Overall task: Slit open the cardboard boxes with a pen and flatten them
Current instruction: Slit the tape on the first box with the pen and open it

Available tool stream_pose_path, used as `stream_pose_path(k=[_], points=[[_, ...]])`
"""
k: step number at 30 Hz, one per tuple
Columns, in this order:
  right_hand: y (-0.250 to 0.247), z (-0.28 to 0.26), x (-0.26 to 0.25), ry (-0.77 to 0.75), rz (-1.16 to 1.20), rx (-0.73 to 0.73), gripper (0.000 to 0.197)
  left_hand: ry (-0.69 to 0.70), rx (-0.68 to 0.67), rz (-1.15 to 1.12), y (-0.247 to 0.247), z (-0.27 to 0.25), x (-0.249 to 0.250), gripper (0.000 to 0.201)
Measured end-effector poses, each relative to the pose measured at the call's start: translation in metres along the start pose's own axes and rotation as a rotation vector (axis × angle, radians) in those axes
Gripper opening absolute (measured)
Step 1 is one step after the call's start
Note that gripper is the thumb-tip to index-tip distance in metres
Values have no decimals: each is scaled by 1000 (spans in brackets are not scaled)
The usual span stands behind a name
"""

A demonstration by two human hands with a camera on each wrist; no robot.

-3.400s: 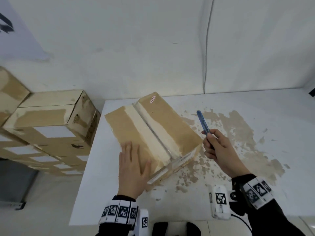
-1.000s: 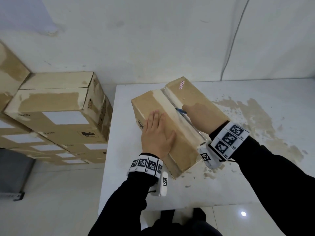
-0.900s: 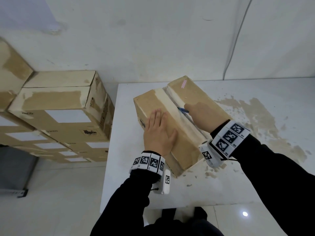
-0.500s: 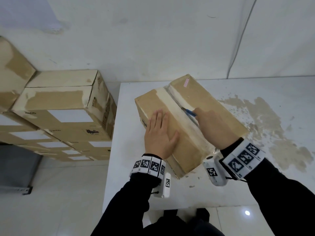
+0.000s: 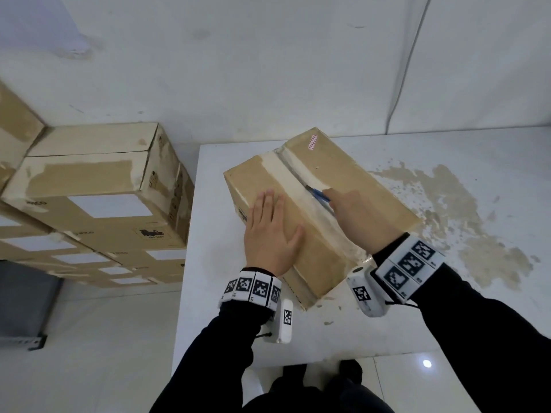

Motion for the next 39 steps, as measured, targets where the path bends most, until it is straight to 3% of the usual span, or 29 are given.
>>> stream_pose_path(k=[11,19,24,27,29,31,35,39], points=[[-19,-4,-5,-13,-139,-136,32,-24,-10,10,1,1,2,89],[-20,-102,43,79,-98,-214,29,-6,5,9,2,2,0,88],[-3,-141,58,169,124,-106,34,10,-17,34,0,2,2,86],[13,-152,59,198,247,-7,37,177,-48,0,-13,3,15,61],[22,-159,59,224,335,46,37,411,-139,-39,-16,1,35,39],[26,-164,56,236,386,105,36,605,-266,18,-10,-5,55,36],[23,-177,56,259,438,219,35,735,-286,68,-4,-1,65,43],[33,-175,61,274,627,179,33,796,-286,133,-1,9,66,43]])
Point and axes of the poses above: each hand's wrist, its own z-axis towards the middle knuckle, its own y-axis out of the palm, x = y × z, the point moved 2 cm from there along z, towards the middle knuckle, and after that the axes turned 2 degrees about -z, right-handed, at the moved point
